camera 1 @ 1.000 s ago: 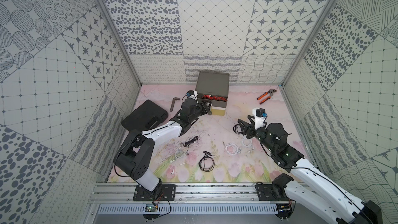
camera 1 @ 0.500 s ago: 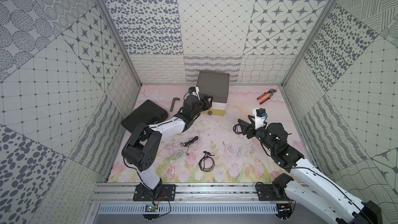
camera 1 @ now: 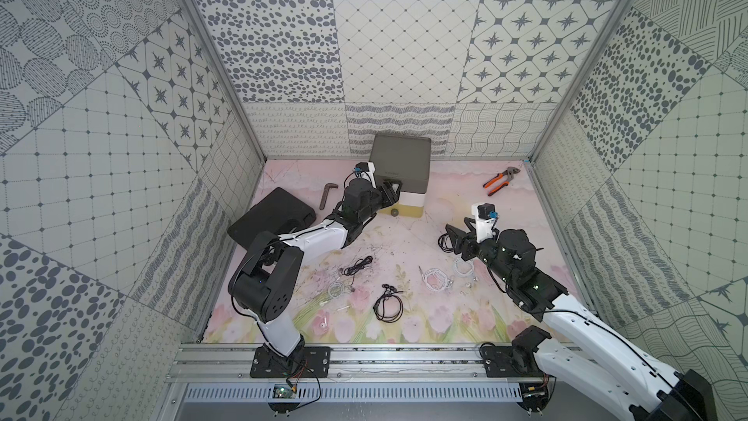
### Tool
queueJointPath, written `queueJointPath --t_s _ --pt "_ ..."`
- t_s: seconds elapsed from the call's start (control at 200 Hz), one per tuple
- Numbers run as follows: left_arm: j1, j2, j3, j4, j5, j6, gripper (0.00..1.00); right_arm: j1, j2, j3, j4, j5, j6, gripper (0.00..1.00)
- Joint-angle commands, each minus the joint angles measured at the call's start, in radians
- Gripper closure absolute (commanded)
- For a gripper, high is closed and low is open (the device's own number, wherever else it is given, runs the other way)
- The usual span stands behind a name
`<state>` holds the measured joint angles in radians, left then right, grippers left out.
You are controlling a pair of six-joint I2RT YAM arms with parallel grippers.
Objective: Place the wired earphones into the drawer by color
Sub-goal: Close the drawer in the storage box, then open the drawer in the storage box.
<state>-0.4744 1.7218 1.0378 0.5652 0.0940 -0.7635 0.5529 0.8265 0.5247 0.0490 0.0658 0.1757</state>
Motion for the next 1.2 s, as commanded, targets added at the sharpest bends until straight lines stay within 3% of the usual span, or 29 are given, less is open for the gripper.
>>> queueJointPath --t_s 0.0,0.34,0.585,1.196 --pt "0.005 -0.053 -0.033 0.019 0.020 -0.018 0.29 -0.011 0.030 0.011 0.011 0.011 0.018 0.32" --pt "0.005 -0.080 -0.185 0.060 0.006 -0.161 0.21 -0.046 0.129 0.063 -0.032 -0.013 0.087 0.29" --pt "0.005 0.000 -0.178 0.109 0.003 -0.219 0.21 -0.067 0.142 0.040 -0.021 -0.024 0.110 0.28" --pt "0.006 0.182 -0.058 0.199 0.009 -0.253 0.41 -0.084 0.131 0.023 0.001 -0.043 0.120 0.28"
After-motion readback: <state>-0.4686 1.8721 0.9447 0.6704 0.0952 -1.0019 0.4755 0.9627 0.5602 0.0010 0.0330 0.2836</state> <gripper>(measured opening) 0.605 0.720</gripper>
